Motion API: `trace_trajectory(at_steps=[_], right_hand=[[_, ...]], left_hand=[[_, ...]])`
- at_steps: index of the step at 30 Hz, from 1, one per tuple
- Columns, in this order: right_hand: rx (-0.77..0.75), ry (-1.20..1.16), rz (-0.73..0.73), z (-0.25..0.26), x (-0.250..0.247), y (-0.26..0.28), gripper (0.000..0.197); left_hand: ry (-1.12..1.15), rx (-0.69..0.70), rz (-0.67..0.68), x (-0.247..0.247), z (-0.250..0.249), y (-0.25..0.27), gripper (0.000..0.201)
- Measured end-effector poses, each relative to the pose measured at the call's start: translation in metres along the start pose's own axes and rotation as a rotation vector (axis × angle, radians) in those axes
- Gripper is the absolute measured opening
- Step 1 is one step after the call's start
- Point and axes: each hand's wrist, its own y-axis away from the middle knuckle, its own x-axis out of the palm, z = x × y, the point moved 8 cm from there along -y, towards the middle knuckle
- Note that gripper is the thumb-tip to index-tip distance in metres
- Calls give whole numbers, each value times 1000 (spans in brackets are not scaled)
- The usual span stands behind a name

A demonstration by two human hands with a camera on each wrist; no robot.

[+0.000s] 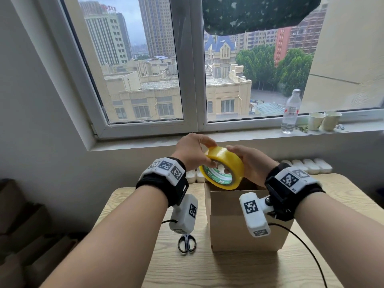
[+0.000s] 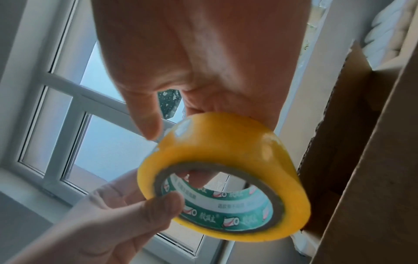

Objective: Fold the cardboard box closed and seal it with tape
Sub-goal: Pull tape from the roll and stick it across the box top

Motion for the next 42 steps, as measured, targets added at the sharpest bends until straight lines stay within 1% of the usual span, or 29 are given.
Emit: trace_trajectory(at_steps=[2, 5, 6, 9, 13, 15, 18, 21, 24, 25, 26, 28, 29, 30, 32, 33, 34, 35, 36, 37, 38, 40, 41, 42], right_hand=[[3, -16, -8, 1, -1, 1, 41], [10, -15, -23, 1, -3, 4, 29], [8, -14, -31, 2, -3, 5, 28], [7, 14, -65, 5, -5, 6, 37], [-31, 24, -120, 10, -7, 1, 18], [-51, 43, -113, 10, -8, 1, 22], [-41, 31, -35, 9, -3, 1, 23], [-23, 45, -130, 10, -15, -4, 31], [11, 38, -159, 10, -16, -5, 20], [25, 37, -169, 11, -15, -2, 20], [32, 47, -184, 12, -16, -2, 25], [32, 64, -236, 15, -20, -2, 46], [32, 76, -252, 16, -22, -4, 49], [25, 93, -263, 17, -23, -5, 43], [15, 155, -254, 19, -23, -5, 23], [3, 182, -256, 20, -25, -4, 26], [-21, 169, -258, 19, -28, -4, 34], [-45, 121, -240, 19, -28, -2, 37], [-82, 60, -200, 21, -27, 0, 33], [-104, 24, -154, 25, -24, 3, 24], [-110, 13, -94, 28, -21, 7, 20], [-96, 77, -18, 30, -20, 8, 32], [-88, 119, -7, 31, -21, 7, 34], [-90, 139, -19, 33, -22, 6, 33]], left_hand=[[-1, 3, -10, 1, -1, 0, 50], [7, -1, -12, 1, -1, -1, 51], [6, -1, -14, 0, -1, -1, 51], [-11, -1, -37, -2, -3, -1, 50], [-8, -2, -67, -7, -7, -3, 51], [-17, -1, -74, -9, -9, -4, 50], [-23, -23, -62, -10, -5, -5, 49], [13, -29, -65, -8, -2, -4, 50], [5, -19, -66, -7, -6, -5, 50], [-2, -15, -67, -7, -8, -6, 50], [-10, -8, -70, -8, -11, -6, 50], [-26, 9, -78, -9, -16, -6, 50], [-31, 15, -81, -9, -19, -6, 50], [-38, 20, -82, -9, -21, -6, 50], [-62, 27, -78, -8, -25, -7, 50], [-63, 26, -78, -9, -25, -8, 50], [-47, 18, -80, -10, -22, -8, 50], [-9, 4, -83, -11, -19, -9, 51], [48, -9, -91, -12, -15, -10, 51], [114, -22, -105, -14, -11, -10, 51], [172, -34, -123, -16, -8, -11, 50], [225, -45, -145, -16, -4, -13, 50], [225, -46, -143, -16, -4, -14, 49], [214, -46, -133, -15, -5, -15, 49]])
